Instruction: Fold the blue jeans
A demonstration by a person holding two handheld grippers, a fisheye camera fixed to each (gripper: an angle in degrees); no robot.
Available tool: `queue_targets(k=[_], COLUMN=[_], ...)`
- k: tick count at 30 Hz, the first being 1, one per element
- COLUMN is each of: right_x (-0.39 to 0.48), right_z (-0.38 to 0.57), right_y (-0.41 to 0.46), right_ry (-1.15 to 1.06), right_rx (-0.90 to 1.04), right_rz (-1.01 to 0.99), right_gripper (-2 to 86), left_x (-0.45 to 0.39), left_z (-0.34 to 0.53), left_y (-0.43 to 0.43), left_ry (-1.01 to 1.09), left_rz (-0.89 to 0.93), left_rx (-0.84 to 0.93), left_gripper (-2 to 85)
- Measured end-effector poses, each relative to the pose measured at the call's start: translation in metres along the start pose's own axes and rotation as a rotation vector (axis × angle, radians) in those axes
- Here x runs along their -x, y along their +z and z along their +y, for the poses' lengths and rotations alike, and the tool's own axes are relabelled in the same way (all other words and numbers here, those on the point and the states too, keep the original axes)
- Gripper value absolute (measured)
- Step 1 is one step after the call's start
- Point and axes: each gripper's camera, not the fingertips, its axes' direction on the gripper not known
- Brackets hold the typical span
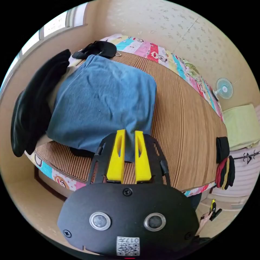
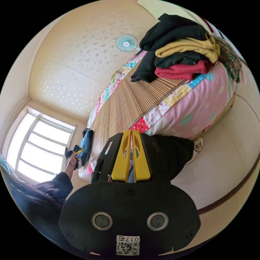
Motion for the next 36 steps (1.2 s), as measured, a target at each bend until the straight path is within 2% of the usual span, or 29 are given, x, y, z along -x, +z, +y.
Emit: queue_targets(k=[3,8,11,13,15,18,20,22,25,28,31,33,36], right_x=[-0.001,0.005,0.020,0.027,0.031,0.036,0.039,0.042,0.056,0.080,0.113,0.135,0.180], right_z=[0.009,-0.006,-0.017,-0.021,-0.021,-0.019,-0.019,-0.020,-0.024,-0.027,-0.026,-0.024,-0.025], right_y=[0.002,0.013,0.031,0.052,0.068,0.095,0.111,0.129,0.150,0.177,0.211,0.233,0.277], right_ry=[0.019,0.002,-0.045,-0.056,-0.066,-0.098,-0.116,-0.137,-0.182,-0.240,-0.313,-0.359,-0.423], right_rx=[-0.020,-0.026,-0.025,0.000,0.026,0.100,0.149,0.201,0.245,0.302,0.371,0.404,0.468], right_rz=[0.025,0.017,0.012,-0.009,-0.039,-0.052,-0.051,-0.069,-0.115,-0.175,-0.218,-0.245,-0.339], right_gripper=[0.4,0.3,0.3,0.3,0.3,0.4,0.4,0.4,0.4,0.4,0.5,0.6,1.1], left_x=[-0.050,-0.163,-0.220,-0.243,-0.237,-0.178,-0.122,-0.037,0.050,0.104,0.130,0.132,0.126], left_z=[0.003,0.074,0.143,0.193,0.226,0.247,0.239,0.216,0.180,0.131,0.080,0.050,0.019], left_y=[-0.038,-0.088,-0.066,-0.019,0.012,0.037,0.034,0.011,-0.034,-0.061,-0.064,-0.052,-0.018], left_ry=[0.170,0.594,0.770,0.789,0.754,0.524,0.351,0.101,-0.085,-0.177,-0.184,-0.144,-0.048], left_rz=[0.247,0.457,0.603,0.673,0.713,0.715,0.672,0.589,0.435,0.389,0.340,0.349,0.534], left_rx=[-0.108,-0.213,-0.097,0.104,0.193,0.213,0.145,-0.028,-0.287,-0.410,-0.469,-0.432,-0.319], left_gripper=[0.0,-0.1,1.3,6.0,6.5,6.6,6.6,7.5,8.6,10.5,10.8,10.5,4.0])
